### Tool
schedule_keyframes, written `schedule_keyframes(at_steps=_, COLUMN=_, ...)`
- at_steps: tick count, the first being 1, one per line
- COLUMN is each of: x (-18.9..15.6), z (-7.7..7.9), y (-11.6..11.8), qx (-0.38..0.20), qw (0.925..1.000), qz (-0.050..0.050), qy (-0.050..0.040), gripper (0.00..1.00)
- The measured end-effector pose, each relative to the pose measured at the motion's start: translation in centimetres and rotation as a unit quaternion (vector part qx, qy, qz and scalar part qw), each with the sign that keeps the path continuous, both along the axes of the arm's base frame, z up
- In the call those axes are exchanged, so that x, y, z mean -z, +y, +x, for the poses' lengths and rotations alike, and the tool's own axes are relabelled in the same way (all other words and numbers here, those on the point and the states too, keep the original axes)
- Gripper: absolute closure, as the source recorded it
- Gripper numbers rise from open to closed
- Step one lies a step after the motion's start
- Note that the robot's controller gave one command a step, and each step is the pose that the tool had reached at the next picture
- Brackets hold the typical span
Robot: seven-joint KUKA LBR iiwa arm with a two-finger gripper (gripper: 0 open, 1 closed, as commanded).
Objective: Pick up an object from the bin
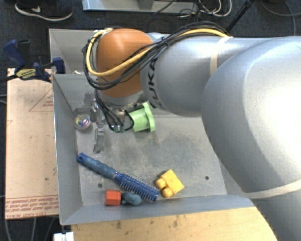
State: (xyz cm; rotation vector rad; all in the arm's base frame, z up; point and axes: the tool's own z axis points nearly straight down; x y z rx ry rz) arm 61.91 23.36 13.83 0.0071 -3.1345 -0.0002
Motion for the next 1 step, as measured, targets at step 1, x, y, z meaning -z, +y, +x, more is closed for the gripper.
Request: schedule_keyframes(at_steps=1, x=1.84, z=-6.97, y=0.39, qx=-0.122, qw=0.9925, qz=0.001, qy=-0.0021, gripper=0.0)
